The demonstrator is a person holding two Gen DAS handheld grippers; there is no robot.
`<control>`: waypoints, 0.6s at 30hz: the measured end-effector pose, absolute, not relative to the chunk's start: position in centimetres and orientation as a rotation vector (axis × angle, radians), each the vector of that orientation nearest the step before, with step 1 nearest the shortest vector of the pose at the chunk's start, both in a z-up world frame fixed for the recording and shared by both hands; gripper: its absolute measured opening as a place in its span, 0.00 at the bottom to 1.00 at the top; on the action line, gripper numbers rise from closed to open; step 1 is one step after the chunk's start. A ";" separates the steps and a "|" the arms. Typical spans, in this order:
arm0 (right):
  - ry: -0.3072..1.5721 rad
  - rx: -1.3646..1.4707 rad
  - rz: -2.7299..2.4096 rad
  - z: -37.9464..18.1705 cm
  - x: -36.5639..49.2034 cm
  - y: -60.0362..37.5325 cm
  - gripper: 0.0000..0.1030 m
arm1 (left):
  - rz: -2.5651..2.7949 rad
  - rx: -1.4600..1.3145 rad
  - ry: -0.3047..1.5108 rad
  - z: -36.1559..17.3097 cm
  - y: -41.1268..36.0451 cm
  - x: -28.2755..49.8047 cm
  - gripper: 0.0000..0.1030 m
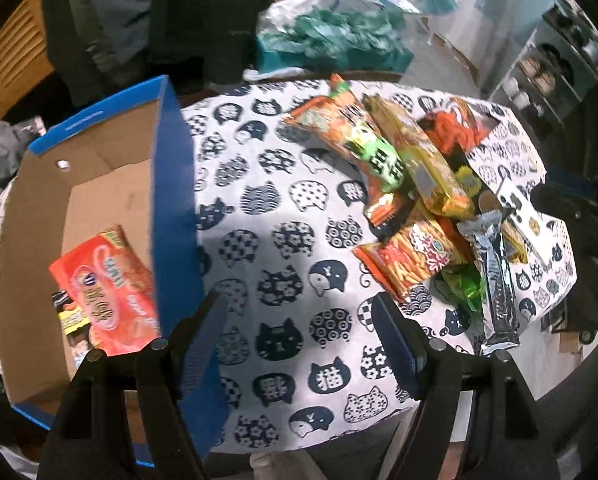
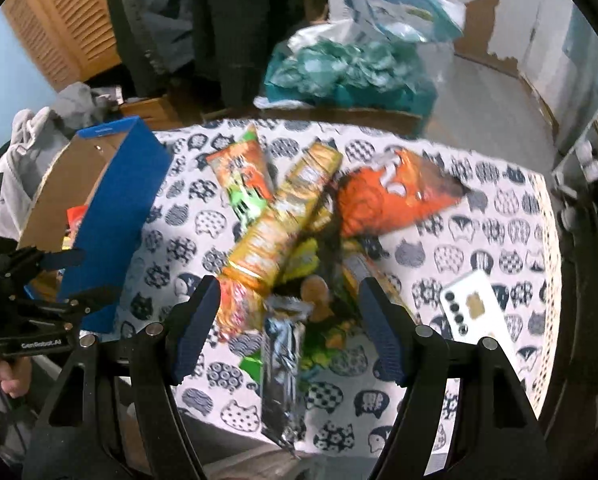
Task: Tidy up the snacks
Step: 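Grasp the silver foil bag from the pile with the right tool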
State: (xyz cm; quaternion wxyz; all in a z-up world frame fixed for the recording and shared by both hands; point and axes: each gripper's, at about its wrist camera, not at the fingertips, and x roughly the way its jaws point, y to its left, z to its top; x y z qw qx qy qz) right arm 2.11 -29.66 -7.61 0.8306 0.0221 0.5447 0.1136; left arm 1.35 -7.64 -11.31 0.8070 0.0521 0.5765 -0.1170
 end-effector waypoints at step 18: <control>1.295 -0.020 0.250 -15.4 -1.0 -28.3 0.64 | -0.290 0.172 1.293 -14.8 -10.2 0.3 0.74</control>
